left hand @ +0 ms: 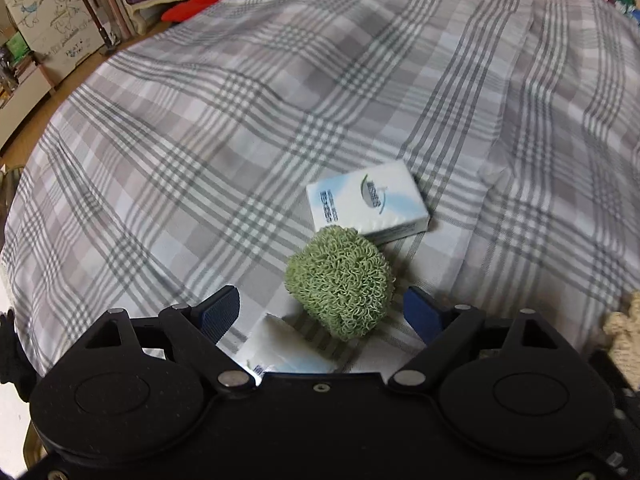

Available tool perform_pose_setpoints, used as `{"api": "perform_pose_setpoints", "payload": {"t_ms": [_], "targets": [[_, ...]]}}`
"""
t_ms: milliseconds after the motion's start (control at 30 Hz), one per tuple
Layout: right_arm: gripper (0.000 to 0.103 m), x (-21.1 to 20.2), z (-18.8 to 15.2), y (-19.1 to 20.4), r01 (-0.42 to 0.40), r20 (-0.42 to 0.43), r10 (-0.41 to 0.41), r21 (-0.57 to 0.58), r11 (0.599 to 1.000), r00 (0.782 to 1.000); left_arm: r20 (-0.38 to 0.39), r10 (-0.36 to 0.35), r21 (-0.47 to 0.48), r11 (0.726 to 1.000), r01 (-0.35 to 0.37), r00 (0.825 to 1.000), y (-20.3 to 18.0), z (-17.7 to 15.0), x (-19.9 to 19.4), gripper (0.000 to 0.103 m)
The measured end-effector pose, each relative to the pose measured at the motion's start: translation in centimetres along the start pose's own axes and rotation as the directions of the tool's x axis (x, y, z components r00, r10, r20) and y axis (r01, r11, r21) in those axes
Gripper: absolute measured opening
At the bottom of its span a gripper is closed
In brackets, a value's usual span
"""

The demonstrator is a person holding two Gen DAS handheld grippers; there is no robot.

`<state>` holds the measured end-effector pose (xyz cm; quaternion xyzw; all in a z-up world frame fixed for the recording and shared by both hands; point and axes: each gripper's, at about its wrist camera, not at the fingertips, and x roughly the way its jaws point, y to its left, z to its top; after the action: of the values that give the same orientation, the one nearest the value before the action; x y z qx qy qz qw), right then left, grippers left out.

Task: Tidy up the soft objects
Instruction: 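Grasp the lace cloth with right tool while left tool grasps the green knitted ball, then carry the green knitted ball toward the gold tray with left tool while right holds lace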

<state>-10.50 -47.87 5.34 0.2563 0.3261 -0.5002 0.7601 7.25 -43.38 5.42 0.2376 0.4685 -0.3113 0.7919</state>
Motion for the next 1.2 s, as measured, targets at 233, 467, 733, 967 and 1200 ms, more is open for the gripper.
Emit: {"api": "perform_pose_setpoints", "payload": {"t_ms": [233,467,733,967,1200], "targets": [[0.051,0.7,-0.3,-0.2,0.017,-0.012,-0.017,0.002,1.000,1.000,-0.038,-0.002,0.024,1.000,0.003,0.999,-1.1,0.2,1.7,0.071],[0.051,0.6,-0.3,-0.2,0.014,-0.003,-0.014,-0.006,1.000,1.000,-0.048,-0.026,0.033,0.999,0.028,0.998,-1.4,0.5,2.2,0.049],[0.051,0.3,-0.5,-0.1,0.007,0.018,-0.006,-0.022,1.000,1.000,-0.037,-0.091,0.009,0.996,0.091,0.995,-0.6,0.5,0.6,0.047],[0.051,0.3,-0.5,-0.1,-0.012,0.026,0.012,-0.025,1.000,1.000,0.017,-0.144,0.004,0.990,0.144,0.989,0.3,0.5,-3.3,0.047],[0.051,0.3,-0.7,0.7,0.003,0.039,0.000,-0.081,0.997,0.999,0.038,-0.192,0.024,0.981,0.191,0.981,1.3,-1.8,-7.3,0.047]]}}
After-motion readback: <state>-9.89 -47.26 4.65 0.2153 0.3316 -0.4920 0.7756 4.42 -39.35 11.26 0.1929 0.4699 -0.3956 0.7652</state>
